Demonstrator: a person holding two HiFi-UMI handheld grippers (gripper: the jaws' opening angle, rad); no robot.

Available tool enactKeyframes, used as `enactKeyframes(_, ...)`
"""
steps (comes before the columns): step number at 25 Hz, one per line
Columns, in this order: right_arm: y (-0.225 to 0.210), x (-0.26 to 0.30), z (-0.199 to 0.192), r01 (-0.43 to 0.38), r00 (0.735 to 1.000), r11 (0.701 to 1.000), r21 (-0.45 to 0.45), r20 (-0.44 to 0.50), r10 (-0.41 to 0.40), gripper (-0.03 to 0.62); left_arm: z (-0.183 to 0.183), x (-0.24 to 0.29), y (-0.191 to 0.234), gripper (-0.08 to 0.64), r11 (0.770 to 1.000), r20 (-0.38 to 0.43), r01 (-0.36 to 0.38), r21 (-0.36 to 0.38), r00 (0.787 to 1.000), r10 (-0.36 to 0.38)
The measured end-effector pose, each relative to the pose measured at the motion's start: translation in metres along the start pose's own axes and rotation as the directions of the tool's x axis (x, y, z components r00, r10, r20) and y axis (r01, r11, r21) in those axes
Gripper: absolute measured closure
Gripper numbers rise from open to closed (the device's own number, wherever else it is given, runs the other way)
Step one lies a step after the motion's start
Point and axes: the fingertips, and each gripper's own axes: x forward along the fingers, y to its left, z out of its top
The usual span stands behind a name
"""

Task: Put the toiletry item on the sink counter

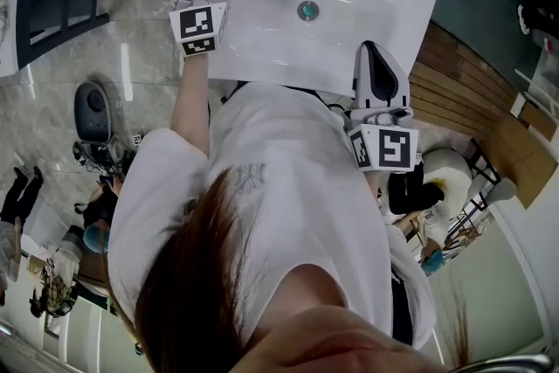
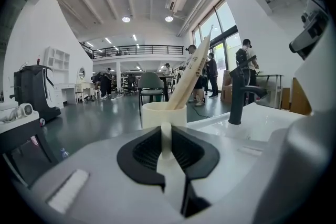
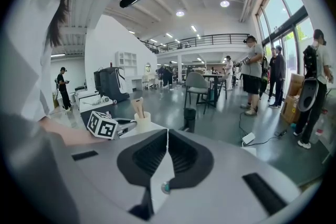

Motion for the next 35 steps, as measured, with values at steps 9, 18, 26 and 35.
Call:
enactKeyframes(9, 0.002, -0.002, 0.003, -0.001, 1.0, 1.0, -0.003, 0.011, 0.001, 0.581, -0.009, -0.001, 0.001, 0.511, 1.0, -0.026, 0.005, -0.005, 1.0, -0.005)
enactKeyframes(18, 0.003, -0.003, 0.005, -0.001, 1.0, 1.0, -0.001, 0.022, 0.001, 0.581, -0.011, -0.001, 0.002, 0.511, 1.0, -0.065, 0.008, -0.012, 0.998, -0.009)
enactKeyframes(26, 0.006, -0.002, 0.007, -0.012, 0.999, 1.0, 0.002, 0.032, 0.012, 0.581, -0.013, 0.0, 0.001, 0.509, 1.0, -0.115, 0.015, 0.013, 0.993, -0.013)
enactKeyframes(35, 0.007, -0.004, 0.011, -0.019, 0.999, 1.0, 0.0, 0.049, 0.019, 0.581, -0.013, -0.004, 0.004, 0.44, 0.999, -0.13, 0.03, 0.021, 0.991, -0.027)
